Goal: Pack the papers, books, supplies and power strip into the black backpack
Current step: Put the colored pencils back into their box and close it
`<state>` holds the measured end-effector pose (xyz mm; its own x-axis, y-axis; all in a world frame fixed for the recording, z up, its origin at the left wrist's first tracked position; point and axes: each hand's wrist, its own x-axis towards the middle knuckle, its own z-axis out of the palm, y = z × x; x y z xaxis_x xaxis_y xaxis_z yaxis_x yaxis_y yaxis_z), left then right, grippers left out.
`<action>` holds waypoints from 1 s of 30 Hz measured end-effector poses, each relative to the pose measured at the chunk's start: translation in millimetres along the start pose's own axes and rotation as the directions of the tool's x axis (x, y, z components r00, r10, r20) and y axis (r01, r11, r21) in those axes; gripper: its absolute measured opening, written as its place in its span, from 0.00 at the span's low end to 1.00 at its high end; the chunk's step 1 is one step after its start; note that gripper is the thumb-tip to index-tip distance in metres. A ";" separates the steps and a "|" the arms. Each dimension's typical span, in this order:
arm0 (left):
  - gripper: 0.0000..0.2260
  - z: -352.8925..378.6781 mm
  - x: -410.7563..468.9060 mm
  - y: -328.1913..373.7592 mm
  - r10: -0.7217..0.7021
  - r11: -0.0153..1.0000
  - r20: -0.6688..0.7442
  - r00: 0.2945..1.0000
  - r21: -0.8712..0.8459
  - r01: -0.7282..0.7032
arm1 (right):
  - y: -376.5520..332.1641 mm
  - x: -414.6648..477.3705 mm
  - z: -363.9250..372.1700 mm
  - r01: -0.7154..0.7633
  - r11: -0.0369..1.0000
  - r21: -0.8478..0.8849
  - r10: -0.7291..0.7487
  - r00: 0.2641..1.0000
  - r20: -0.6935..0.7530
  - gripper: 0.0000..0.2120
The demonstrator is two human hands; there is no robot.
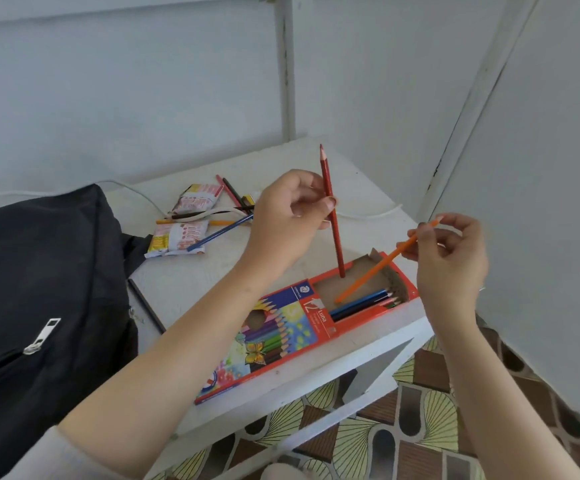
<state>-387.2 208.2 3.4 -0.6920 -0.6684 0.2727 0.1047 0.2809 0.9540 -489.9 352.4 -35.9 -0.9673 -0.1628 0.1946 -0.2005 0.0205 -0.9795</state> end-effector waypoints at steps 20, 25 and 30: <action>0.13 32.9 -6.5 -29.2 0.118 0.928 0.148 0.982 0.336 -0.162 | 45.1 0.8 -29.7 0.319 0.763 -0.562 -0.099 0.917 0.386 0.29; 0.14 41.8 -3.1 -29.7 0.049 0.911 0.224 0.973 0.389 -0.136 | 57.9 2.2 -30.9 0.377 0.746 -0.550 -0.211 0.916 0.341 0.16; 0.15 46.6 -11.1 -37.5 -0.040 0.859 0.283 0.958 0.500 -0.112 | 67.0 -0.2 -29.3 0.425 0.687 -0.590 -0.309 0.905 0.293 0.14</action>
<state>-416.7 237.2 -41.2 -0.8697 -0.4565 0.1879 -0.1895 0.6602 0.7267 -507.7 382.7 -100.0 -0.7677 -0.4429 0.4631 -0.6408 0.5264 -0.5588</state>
